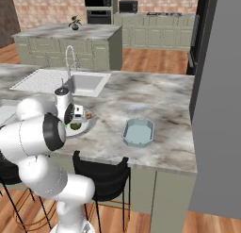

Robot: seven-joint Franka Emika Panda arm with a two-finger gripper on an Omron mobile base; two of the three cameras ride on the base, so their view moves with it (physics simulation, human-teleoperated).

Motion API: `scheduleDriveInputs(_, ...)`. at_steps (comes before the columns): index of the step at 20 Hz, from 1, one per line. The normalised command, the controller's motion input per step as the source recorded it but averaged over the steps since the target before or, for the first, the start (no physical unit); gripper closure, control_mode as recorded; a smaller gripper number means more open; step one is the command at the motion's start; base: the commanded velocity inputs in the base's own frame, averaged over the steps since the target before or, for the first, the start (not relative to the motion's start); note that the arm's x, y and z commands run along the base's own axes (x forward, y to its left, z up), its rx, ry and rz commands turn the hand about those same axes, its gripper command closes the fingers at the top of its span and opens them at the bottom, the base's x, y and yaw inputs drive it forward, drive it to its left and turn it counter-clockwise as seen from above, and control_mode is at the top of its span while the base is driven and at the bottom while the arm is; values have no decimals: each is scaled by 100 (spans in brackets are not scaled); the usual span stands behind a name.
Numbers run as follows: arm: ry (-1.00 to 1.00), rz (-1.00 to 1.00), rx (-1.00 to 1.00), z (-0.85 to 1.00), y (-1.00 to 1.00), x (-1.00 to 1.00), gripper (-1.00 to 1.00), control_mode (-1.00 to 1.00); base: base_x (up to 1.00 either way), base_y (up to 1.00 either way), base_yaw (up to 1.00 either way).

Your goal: Place one cooked food and one vegetable from the large plate to each tupperware container.

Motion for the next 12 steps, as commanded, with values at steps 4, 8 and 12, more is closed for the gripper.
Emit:
scheduleDriveInputs(4,0,0,-1,-29,2,23,-100,-100,0,0,0)
scheduleDriveInputs(8,0,0,0,-15,0,29,-100,-100,0,0,0)
scheduleDriveInputs(12,0,0,0,-18,1,37,-100,-100,0,0,0)
